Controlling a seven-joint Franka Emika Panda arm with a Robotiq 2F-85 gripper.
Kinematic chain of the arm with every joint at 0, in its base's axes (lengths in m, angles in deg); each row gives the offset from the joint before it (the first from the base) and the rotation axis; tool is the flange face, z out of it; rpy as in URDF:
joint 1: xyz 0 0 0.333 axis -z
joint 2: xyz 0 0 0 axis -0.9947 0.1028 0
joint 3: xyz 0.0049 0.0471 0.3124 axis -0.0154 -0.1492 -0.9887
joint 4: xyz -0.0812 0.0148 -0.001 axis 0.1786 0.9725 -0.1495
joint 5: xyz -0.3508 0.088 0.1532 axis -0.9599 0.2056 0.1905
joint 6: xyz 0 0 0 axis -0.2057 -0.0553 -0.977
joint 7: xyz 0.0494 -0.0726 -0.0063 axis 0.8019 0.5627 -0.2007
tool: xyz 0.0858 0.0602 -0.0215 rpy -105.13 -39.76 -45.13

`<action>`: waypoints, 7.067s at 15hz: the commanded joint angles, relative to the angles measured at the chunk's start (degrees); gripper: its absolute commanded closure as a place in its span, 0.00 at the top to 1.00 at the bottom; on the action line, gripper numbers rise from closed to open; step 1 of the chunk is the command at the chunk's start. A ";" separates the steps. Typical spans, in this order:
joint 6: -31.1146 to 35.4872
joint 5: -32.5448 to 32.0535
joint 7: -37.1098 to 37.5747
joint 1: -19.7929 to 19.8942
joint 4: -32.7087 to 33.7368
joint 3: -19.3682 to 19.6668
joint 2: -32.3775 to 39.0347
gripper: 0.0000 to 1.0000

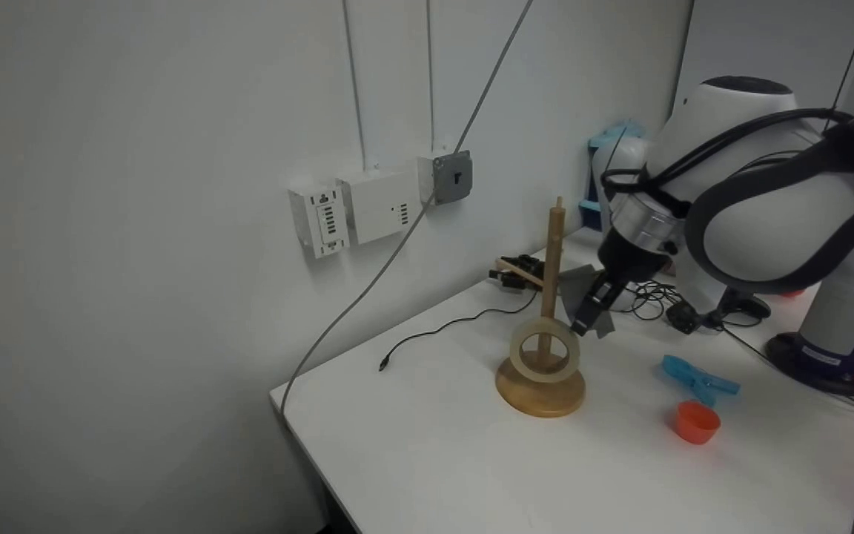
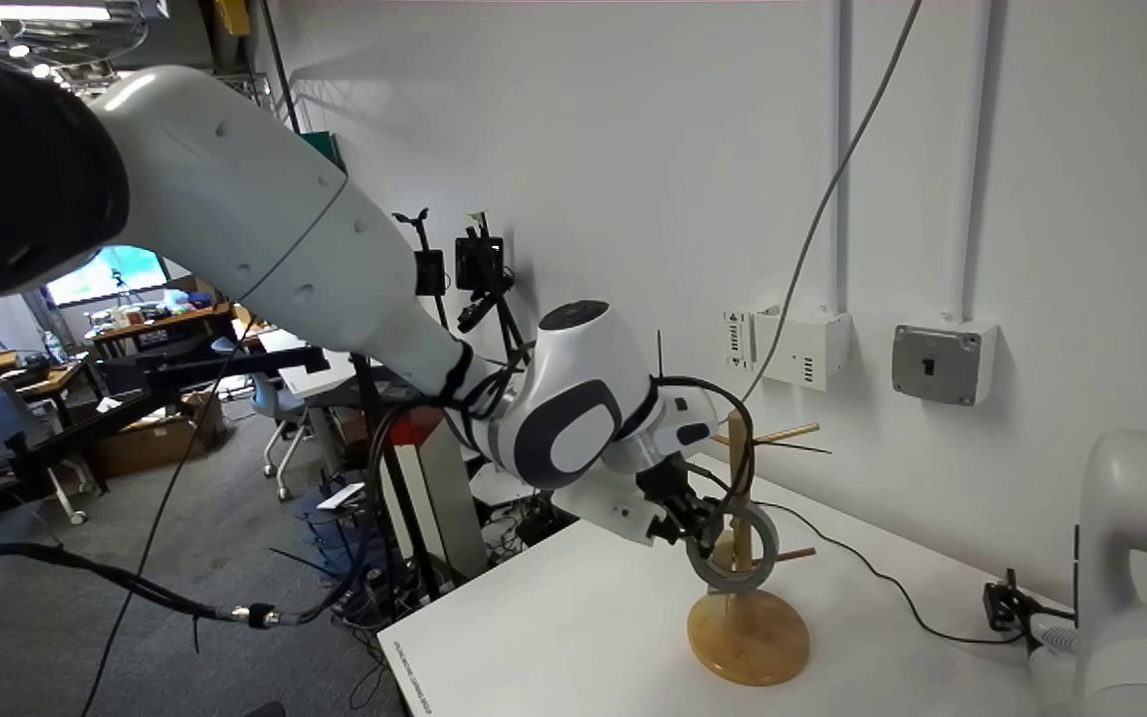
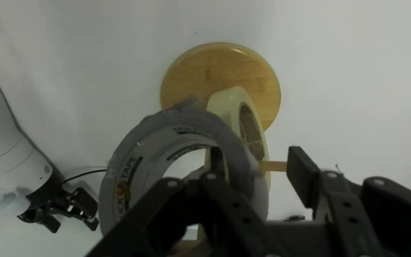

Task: Get the orange cup from the wooden stand and put it on the table, then get the grey masking tape and place it around the orange cup

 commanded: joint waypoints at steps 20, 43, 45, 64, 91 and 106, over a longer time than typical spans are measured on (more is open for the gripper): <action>-2.80 -0.28 0.81 -0.65 0.29 0.33 -2.86 0.05; -14.53 -12.24 10.36 -4.43 -4.66 4.36 -15.16 0.05; -16.55 -13.06 11.47 -4.20 -5.56 4.19 -16.69 0.05; -28.14 -5.10 10.40 -2.32 -10.76 2.53 -14.54 0.05; -28.15 -0.91 7.01 1.55 1.98 4.00 6.13 0.05; -29.34 -0.18 6.50 1.90 3.83 3.91 8.77 0.05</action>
